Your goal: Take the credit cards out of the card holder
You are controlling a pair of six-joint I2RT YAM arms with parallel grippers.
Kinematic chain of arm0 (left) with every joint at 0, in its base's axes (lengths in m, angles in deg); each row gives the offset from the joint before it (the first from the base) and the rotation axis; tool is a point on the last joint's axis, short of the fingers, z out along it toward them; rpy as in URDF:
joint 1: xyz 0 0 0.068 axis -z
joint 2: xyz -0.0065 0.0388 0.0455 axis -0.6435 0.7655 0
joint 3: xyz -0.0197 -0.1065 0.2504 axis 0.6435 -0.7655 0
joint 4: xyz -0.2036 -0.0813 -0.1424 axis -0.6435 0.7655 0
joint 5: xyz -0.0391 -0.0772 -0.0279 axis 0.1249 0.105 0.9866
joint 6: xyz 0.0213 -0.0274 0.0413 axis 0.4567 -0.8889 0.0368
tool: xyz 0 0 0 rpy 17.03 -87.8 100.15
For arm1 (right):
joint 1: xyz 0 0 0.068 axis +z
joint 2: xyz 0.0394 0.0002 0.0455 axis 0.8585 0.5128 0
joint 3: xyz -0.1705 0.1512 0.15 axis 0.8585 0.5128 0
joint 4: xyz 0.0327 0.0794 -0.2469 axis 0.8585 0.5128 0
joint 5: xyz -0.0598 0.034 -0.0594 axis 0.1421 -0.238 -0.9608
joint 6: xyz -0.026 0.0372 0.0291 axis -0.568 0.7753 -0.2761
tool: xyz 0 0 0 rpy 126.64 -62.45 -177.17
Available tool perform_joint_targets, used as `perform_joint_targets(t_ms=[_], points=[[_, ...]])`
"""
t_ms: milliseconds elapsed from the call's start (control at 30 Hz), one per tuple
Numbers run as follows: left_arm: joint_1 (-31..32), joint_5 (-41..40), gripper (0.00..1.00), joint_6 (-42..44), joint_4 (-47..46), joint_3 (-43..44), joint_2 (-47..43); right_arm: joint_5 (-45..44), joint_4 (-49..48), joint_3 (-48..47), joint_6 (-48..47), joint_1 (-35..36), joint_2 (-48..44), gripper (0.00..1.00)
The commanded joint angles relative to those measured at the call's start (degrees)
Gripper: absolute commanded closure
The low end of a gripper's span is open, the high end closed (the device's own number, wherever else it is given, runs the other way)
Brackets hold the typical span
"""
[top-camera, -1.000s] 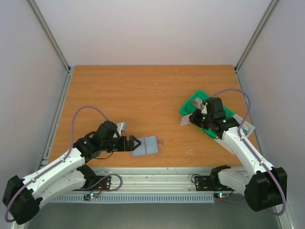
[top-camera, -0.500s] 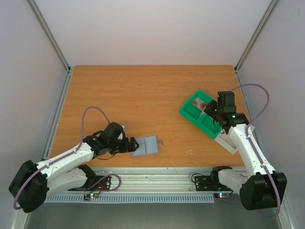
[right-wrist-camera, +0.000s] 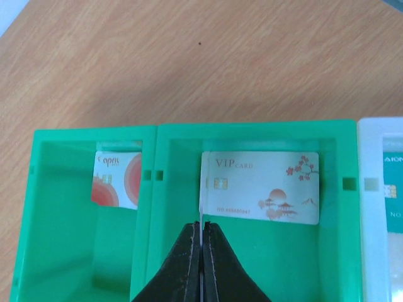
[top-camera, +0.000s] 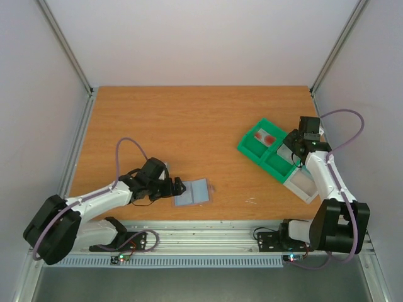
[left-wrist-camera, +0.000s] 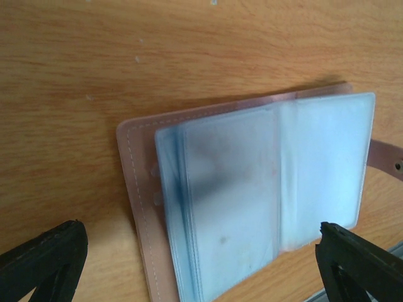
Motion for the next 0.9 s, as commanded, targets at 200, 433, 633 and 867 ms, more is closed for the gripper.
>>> perform_joint_targets(t_ms=[200,433,633,867], points=[[-2.5,4.3,0.01,0.3,-8.3,-0.7,2.5,10.9,-13.5,2.1,-0.5,-5.1,6.7,0.99],[-3.4,4.5,0.01,0.8,-5.7,1.9,2.8,17.5,-18.8,3.6,-1.5,-8.5,11.4,0.99],[-3.4,5.4,0.01,1.1,-5.0,2.5,2.7,19.5,-19.2,3.3,-2.3,-10.0,13.3,0.97],[-3.5,5.7,0.01,0.8,-3.4,3.4,3.2,18.9,-16.0,1.4,-3.3,-11.5,14.3,0.89]])
